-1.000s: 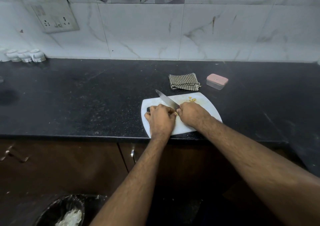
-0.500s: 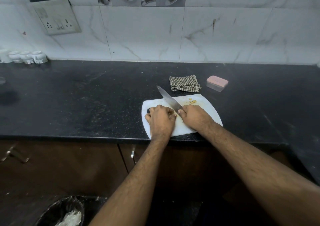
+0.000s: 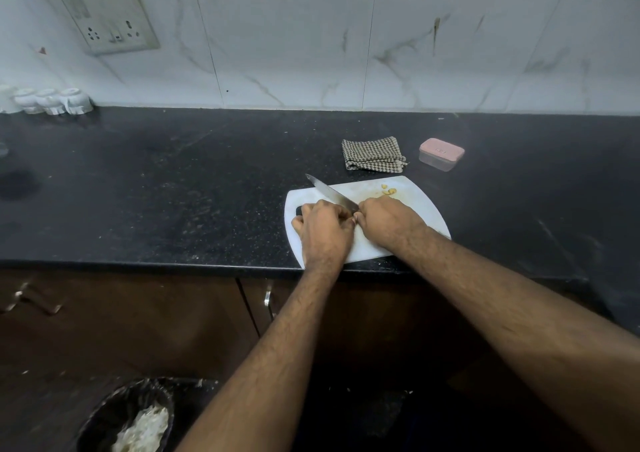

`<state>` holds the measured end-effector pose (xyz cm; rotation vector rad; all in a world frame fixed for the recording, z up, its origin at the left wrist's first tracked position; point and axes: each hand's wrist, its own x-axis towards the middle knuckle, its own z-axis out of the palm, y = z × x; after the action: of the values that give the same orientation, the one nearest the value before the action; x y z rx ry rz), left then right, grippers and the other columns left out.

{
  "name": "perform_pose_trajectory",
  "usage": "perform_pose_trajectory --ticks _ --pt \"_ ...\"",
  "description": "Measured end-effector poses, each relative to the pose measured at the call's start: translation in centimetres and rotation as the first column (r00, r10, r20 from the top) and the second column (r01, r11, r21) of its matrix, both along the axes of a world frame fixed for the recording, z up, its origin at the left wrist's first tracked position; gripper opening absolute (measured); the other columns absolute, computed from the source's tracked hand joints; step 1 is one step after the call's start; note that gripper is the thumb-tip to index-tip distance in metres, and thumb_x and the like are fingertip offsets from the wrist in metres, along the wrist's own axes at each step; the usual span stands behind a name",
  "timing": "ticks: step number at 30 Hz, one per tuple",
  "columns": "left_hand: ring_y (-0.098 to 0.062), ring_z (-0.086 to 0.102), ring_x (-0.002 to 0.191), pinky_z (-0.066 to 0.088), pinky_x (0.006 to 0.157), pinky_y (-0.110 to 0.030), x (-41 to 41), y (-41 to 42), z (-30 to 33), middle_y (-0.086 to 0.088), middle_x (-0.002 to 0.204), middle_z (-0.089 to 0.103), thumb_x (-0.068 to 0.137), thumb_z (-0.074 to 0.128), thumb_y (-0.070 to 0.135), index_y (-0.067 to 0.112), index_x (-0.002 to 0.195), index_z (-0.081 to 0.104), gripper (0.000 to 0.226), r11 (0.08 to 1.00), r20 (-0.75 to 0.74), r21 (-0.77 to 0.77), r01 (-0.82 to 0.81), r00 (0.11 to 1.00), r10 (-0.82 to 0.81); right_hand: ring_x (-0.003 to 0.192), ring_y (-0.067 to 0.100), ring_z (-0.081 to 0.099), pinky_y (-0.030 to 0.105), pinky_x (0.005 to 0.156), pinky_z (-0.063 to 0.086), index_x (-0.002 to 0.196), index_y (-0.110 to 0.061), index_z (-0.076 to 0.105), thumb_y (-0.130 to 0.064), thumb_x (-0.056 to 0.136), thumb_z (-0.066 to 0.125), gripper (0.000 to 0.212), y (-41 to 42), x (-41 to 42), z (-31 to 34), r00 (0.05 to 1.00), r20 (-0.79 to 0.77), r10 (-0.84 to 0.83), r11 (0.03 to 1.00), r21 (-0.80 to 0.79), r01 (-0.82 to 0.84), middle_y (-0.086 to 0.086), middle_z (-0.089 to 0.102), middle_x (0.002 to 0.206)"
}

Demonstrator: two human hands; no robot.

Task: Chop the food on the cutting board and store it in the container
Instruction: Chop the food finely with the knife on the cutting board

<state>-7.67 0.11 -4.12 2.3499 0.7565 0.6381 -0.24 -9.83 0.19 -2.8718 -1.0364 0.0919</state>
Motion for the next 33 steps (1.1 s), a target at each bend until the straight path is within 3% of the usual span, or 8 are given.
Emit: perform_pose_trajectory --ticks 3,9,15,19,21,25,33 --pt "-0.015 0.044 0.113 0.025 0.096 -0.036 0.0 0.0 0.0 0.01 0.111 0.069 0.092 0.072 0.037 0.029 0.102 0.08 0.014 1.0 0.008 -0.017 -0.002 1.0 0.002 0.086 0.021 0.048 0.033 0.074 0.041 0.114 -0.014 0.063 -0.035 0.106 0.043 0.03 0.0 -0.1 0.0 1.0 -0.011 -0.016 1.0 0.003 0.016 0.008 0.063 0.107" --pt "-0.014 0.044 0.112 0.021 0.093 -0.033 -0.1 0.0 0.0 0.011 0.108 0.068 0.091 0.073 0.032 0.028 0.095 0.079 0.008 1.0 0.005 -0.025 -0.016 1.0 0.016 0.086 0.023 0.056 0.033 0.073 0.043 0.094 -0.017 0.06 -0.035 0.105 0.044 0.026 -0.4 0.3 -0.2 0.993 -0.102 -0.054 0.993 0.099 0.064 0.003 0.058 0.089" --pt "-0.013 0.044 0.112 0.019 0.091 -0.031 -0.1 -0.1 0.3 0.012 0.108 0.069 0.091 0.074 0.031 0.029 0.099 0.079 0.009 1.0 -0.004 -0.022 -0.013 1.0 0.013 0.082 0.02 0.057 0.032 0.069 0.041 0.086 -0.018 0.055 -0.038 0.105 0.042 0.03 -1.1 0.0 -0.3 0.988 -0.135 -0.069 0.982 0.164 0.091 0.003 0.061 0.086" --pt "-0.014 0.044 0.115 0.025 0.097 -0.035 -0.1 0.0 0.1 0.011 0.114 0.067 0.092 0.074 0.032 0.03 0.106 0.078 0.015 1.0 -0.005 -0.02 -0.014 1.0 0.014 0.079 0.019 0.056 0.031 0.068 0.041 0.086 -0.019 0.055 -0.038 0.105 0.042 0.03 -1.2 0.1 -0.4 0.99 -0.131 -0.051 0.984 0.165 0.072 -0.002 0.057 0.078" --pt "-0.014 0.045 0.115 0.027 0.101 -0.036 0.0 0.0 0.1 0.011 0.112 0.066 0.09 0.075 0.031 0.029 0.101 0.077 0.011 0.999 0.011 -0.029 -0.025 1.0 0.025 0.079 0.018 0.056 0.032 0.068 0.042 0.086 -0.02 0.055 -0.039 0.105 0.042 0.031 -1.3 0.2 -0.6 0.989 -0.139 -0.05 0.983 0.17 0.073 -0.003 0.056 0.077" --pt "-0.013 0.045 0.111 0.028 0.101 -0.036 0.1 0.0 0.0 0.011 0.104 0.066 0.089 0.075 0.03 0.027 0.085 0.076 0.005 0.998 0.026 -0.04 -0.038 0.999 0.039 0.081 0.019 0.057 0.033 0.07 0.043 0.088 -0.022 0.054 -0.039 0.105 0.041 0.027 -1.2 0.2 -0.6 0.993 -0.114 -0.017 0.988 0.15 0.034 -0.001 0.06 0.082" --pt "-0.013 0.044 0.111 0.027 0.099 -0.035 0.2 0.1 -0.2 0.011 0.107 0.067 0.091 0.074 0.029 0.027 0.089 0.077 0.004 0.998 0.032 -0.052 -0.033 0.999 0.035 0.081 0.019 0.057 0.033 0.07 0.042 0.091 -0.024 0.056 -0.038 0.105 0.042 0.024 -1.1 0.3 -0.6 0.996 -0.09 -0.001 0.992 0.127 0.013 -0.001 0.06 0.082"
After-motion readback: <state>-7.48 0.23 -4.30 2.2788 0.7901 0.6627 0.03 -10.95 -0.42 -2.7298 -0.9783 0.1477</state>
